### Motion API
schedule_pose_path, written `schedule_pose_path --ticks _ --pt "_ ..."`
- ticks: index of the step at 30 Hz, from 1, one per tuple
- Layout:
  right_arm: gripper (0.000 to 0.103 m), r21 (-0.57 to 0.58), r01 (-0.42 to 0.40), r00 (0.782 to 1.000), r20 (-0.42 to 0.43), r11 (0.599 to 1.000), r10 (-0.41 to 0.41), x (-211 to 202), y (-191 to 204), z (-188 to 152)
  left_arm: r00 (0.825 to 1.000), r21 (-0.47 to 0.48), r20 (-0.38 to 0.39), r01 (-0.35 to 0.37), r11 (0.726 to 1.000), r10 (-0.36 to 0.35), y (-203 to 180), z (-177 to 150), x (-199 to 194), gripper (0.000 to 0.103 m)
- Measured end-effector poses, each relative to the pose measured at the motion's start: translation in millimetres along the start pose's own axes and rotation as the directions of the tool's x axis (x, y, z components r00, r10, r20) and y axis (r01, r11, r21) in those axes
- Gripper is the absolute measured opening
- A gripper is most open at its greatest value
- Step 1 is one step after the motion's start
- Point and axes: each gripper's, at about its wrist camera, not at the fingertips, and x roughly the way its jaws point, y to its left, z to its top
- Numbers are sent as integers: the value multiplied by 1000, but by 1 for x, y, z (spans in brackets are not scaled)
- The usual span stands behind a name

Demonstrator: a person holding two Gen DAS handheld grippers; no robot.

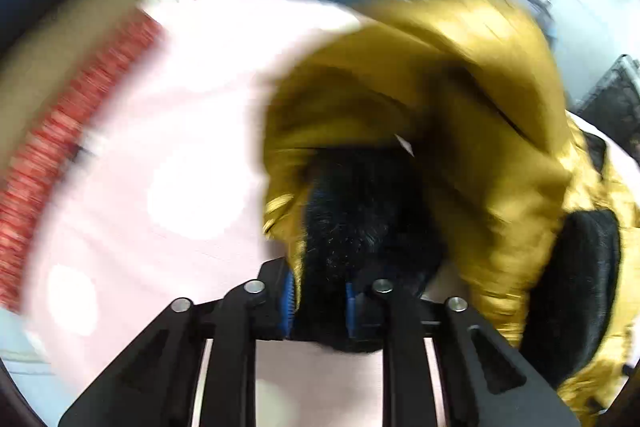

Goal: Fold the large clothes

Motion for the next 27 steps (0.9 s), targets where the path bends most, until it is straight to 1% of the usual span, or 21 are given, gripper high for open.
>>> schedule_pose_path --ticks 1,2,3,5,6,8,9,10,11,12,13,14,17,19,21,23,24,25,27 --pt "98 0 -2 1000 3 1000 2 1 2 3 998 -5 37 -58 998 59 17 4 -13 16" --pt "98 -3 -4 1000 9 1000 4 0 5 6 993 -14 60 -101 995 101 32 6 -22 15" --pt "98 -8 -5 1000 14 1000 5 0 8 9 985 -37 79 -151 988 153 58 9 -35 15" --pt "98 -23 -13 1000 26 1000 14 -3 20 19 974 -87 85 -202 976 209 96 9 -53 15" --pt "98 -29 -18 999 31 999 19 -4 24 22 966 -115 79 -238 965 247 122 10 -61 15" --pt "98 -45 -30 999 41 999 32 -6 33 31 957 -158 64 -271 950 284 165 3 -75 15" --pt "98 -57 -34 998 44 998 37 -6 38 35 955 -178 60 -275 945 289 180 2 -80 15" --pt "98 -66 -36 998 46 997 39 -8 42 39 959 -204 56 -262 943 278 195 -2 -86 15" --pt "98 -77 -37 998 48 996 41 -8 46 43 967 -221 47 -235 946 251 206 -10 -90 16" --pt "98 -85 -41 998 49 996 45 -7 43 45 978 -242 25 -193 951 205 216 -15 -89 16" --pt "98 -95 -45 998 46 994 50 -7 47 47 985 -253 3 -166 953 172 224 -18 -85 16" --pt "98 -102 -49 998 43 994 53 -7 48 48 987 -257 -19 -158 953 159 228 -20 -80 16" --pt "98 -122 -56 997 38 991 61 -3 47 50 983 -216 -86 -175 960 160 218 -32 -66 21" --pt "98 -132 -58 997 33 990 63 0 46 51 979 -160 -119 -184 970 166 207 -46 -58 26" --pt "98 -136 -59 998 30 989 64 2 45 52 977 -104 -136 -180 978 165 192 -65 -53 35" --pt "98 -131 -60 998 25 989 64 1 46 48 982 -95 -120 -158 983 146 190 -80 -53 37" --pt "98 -129 -61 998 22 990 65 2 45 49 988 -118 -105 -129 985 117 194 -83 -58 37" --pt "98 -125 -62 998 17 990 64 3 44 49 993 -154 -91 -85 984 72 200 -85 -64 37" --pt "98 -118 -63 998 7 991 64 6 41 48 998 -230 -67 -6 973 -9 215 -87 -72 37"
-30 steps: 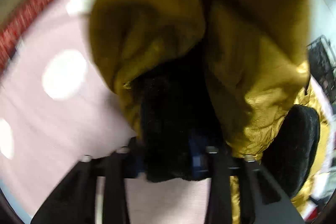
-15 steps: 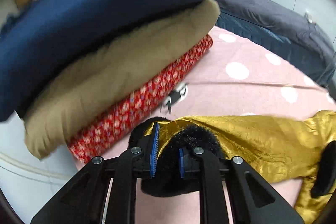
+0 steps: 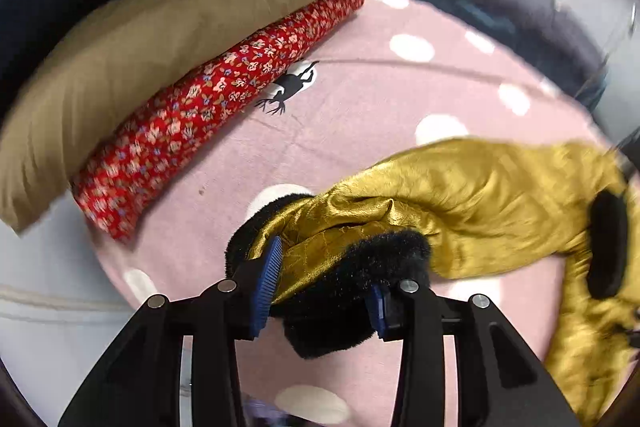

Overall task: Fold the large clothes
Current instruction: 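Grasp the other black fur sleeve cuff with the left tool and lift, then carry the sleeve across the jacket and lay it down with the left tool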

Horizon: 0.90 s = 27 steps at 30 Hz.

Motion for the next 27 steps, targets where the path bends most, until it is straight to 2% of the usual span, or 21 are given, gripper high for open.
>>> schedule_pose_path --ticks 2,5,6,8,9,10,11,12,14,15,17,19,21,23,25,27 --pt "98 4 -7 1000 -7 1000 7 2 -2 -1 998 -76 3 69 995 -69 15 4 -8 38" --pt "98 2 -12 1000 -9 1000 12 4 -2 0 981 -172 49 193 966 -188 36 11 -26 38" --pt "98 0 -13 1000 -8 1000 13 4 -2 -1 969 -179 71 245 953 -236 37 13 -32 38" --pt "98 -5 -17 1000 -8 1000 17 4 -1 0 931 -123 82 365 923 -357 36 16 -40 39" --pt "98 -5 -19 1000 -8 1000 19 4 -1 2 933 -70 59 357 931 -354 32 17 -42 41" --pt "98 -4 -22 1000 -7 1000 22 4 -1 2 954 11 25 297 955 -298 24 19 -42 45" --pt "98 -3 -24 1000 -6 1000 24 4 -1 3 979 128 -6 201 971 -202 15 18 -42 58" --pt "98 -1 -25 1000 -5 1000 25 3 -1 3 990 215 -19 143 966 -142 10 15 -42 67" --pt "98 2 -26 1000 -3 1000 26 2 -2 3 996 377 -61 85 922 -66 6 8 -40 67" --pt "98 3 -26 1000 -3 1000 26 2 -2 2 995 399 -83 81 913 -52 11 6 -39 67" --pt "98 9 -23 1000 -3 1000 23 2 -5 2 993 349 -100 88 933 -56 33 9 -41 69" --pt "98 17 -20 1000 -5 1000 20 3 -7 1 992 215 -82 110 970 -94 58 9 -45 71" --pt "98 26 -19 1000 -10 999 19 5 -8 0 985 83 -36 173 981 -170 75 0 -51 72" --pt "98 28 -22 1000 -13 999 22 6 -7 -1 975 -11 9 221 975 -221 78 -13 -50 73" --pt "98 20 -22 1000 -15 1000 23 6 -5 -1 956 -132 18 294 947 -294 73 -32 -35 74" --pt "98 9 -20 1000 -11 1000 20 4 -2 0 941 -231 21 333 914 -338 63 -51 -17 74"
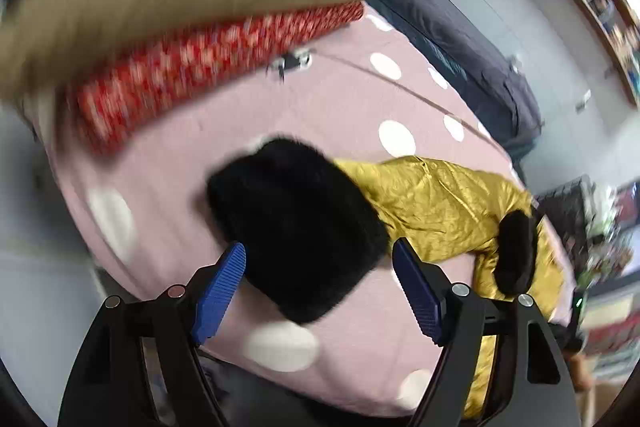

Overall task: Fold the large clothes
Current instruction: 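Carry the sleeve across the jacket and lay it down with the left tool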

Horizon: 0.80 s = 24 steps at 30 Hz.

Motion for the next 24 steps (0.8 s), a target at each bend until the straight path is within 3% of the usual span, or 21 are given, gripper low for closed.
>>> schedule_pose_path --ticks 2,6,8,9,11,14,17,20,24 --pt "98 -7 1 1000 5 1000 0 -2 3 0 1000 -73 -17 13 997 -14 -3 -17 20 74" --pt "98 -18 11 1000 5 1000 -10 -5 5 2 999 -157 22 -35 987 39 -7 -28 48 72" --pt "98 -28 22 1000 4 999 -22 -7 5 3 999 -168 34 -35 985 41 -8 -22 54 58" --pt "98 -32 28 1000 7 999 -28 -8 4 4 999 -154 15 -49 987 52 -10 -16 59 53" --pt "98 -28 34 999 18 999 -34 -10 1 4 996 -103 -14 -87 991 86 -16 -6 65 30" --pt "98 -4 31 999 11 1000 -31 -10 -3 5 990 -18 -46 -134 991 133 -20 7 64 18" --pt "98 16 20 1000 17 1000 -20 -12 -9 2 987 43 -45 -152 987 154 -26 22 56 13" --pt "98 29 13 999 35 999 -14 -13 -20 2 982 111 5 -187 976 188 -45 46 38 12" --pt "98 71 1 998 56 997 -5 -15 -32 -7 982 209 85 -183 961 168 -105 75 20 11"
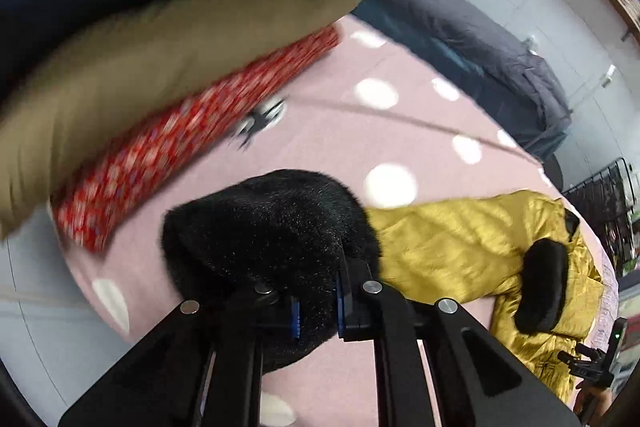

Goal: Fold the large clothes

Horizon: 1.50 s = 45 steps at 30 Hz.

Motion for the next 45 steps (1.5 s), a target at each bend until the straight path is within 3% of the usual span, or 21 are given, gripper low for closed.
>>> schedule_pose_path --ticks 4,7,10,15,19,23,24,25,26,27,28,32,35,37,41,45 --pt "98 53 -34 999 -2 998 34 0 -15 -7 996 162 26 76 984 -81 -85 24 -12 10" --pt "98 65 -40 999 24 997 39 -6 -24 -10 982 263 17 177 948 -188 -162 29 -14 10" --pt "98 90 -46 998 42 995 42 -11 -37 -10 958 322 -10 274 906 -286 -228 23 -13 9" --pt "98 146 -43 998 56 988 35 -19 -55 -18 899 397 -92 428 812 -429 -334 1 -10 8" --pt "98 187 -36 999 46 982 28 -17 -73 -25 875 467 -163 475 746 -455 -398 -32 -5 8" --pt "98 234 -39 999 26 971 34 -12 -84 -34 879 519 -248 476 710 -408 -447 -75 12 10" --pt "98 241 -40 999 22 970 35 -10 -86 -35 881 522 -261 472 710 -394 -456 -87 17 17" --pt "98 250 -41 999 17 967 38 -9 -88 -36 873 518 -289 488 703 -393 -464 -96 23 23" --pt "98 254 -41 999 14 966 39 -10 -89 -41 856 509 -329 517 688 -400 -471 -108 26 41" --pt "98 259 -42 999 9 965 41 -9 -90 -42 850 506 -349 526 684 -395 -476 -116 32 64" --pt "98 263 -42 999 7 964 42 -9 -92 -43 853 510 -352 520 685 -385 -479 -124 36 71" --pt "98 284 -39 999 -5 958 42 -6 -98 -47 856 533 -359 515 671 -372 -486 -150 37 81" --pt "98 299 -36 999 -13 954 42 -4 -103 -47 881 554 -336 472 686 -335 -483 -159 40 81" --pt "98 304 -32 999 -13 952 38 -4 -106 -45 897 551 -319 437 711 -305 -472 -156 42 81" --pt "98 308 -45 999 -2 950 48 -6 -110 -37 908 490 -314 405 772 -277 -434 -152 49 83" --pt "98 293 -82 997 30 953 76 -12 -107 -13 925 457 -319 340 822 -206 -391 -159 60 84"
